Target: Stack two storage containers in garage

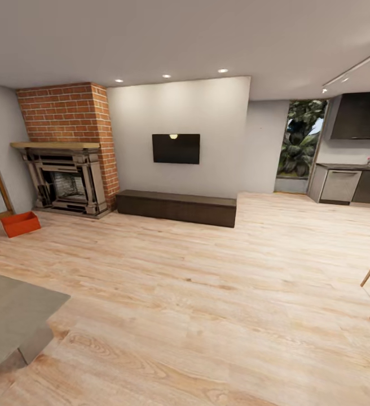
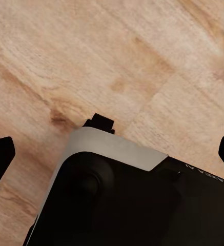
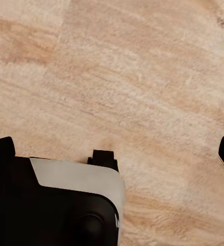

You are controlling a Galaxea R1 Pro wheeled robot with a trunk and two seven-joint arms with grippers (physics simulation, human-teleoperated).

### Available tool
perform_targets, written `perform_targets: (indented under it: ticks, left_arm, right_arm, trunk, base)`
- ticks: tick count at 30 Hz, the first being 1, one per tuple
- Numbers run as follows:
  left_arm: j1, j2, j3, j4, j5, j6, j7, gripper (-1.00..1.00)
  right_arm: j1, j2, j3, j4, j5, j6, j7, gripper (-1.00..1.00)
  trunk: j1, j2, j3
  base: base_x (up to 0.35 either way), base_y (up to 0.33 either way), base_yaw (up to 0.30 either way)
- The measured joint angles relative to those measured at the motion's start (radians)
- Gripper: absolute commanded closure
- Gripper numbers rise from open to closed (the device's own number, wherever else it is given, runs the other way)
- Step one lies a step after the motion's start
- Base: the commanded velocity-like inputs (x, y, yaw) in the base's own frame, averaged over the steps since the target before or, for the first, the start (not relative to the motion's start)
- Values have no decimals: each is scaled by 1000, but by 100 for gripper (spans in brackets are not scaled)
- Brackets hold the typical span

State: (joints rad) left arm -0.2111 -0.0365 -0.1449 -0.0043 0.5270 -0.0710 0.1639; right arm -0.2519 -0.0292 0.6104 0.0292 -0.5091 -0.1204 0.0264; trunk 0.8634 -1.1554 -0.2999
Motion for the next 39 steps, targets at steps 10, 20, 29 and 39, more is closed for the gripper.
perform_targets:
  ticks: [10,20,29,39]
  left_arm:
    - [0,0,0,0,0,0,0,-100]
    - [0,0,0,0,-1,0,-1,-100]
    - [0,3,-2,0,-2,2,-69,-100]
    - [0,5,-3,1,2,2,-109,-100]
  right_arm:
    - [0,3,0,0,-2,-1,1,-100]
    - [0,4,-1,0,-1,2,12,-100]
    - [0,3,-1,0,-1,0,12,-100]
    - [0,3,-1,0,-1,0,12,-100]
  trunk:
    - [0,0,0]
    - [0,0,0]
    - [0,0,0]
    - [0,0,0]
  base:
    - [325,0,0]
    - [325,0,0]
    - [325,0,0]
    - [325,0,0]
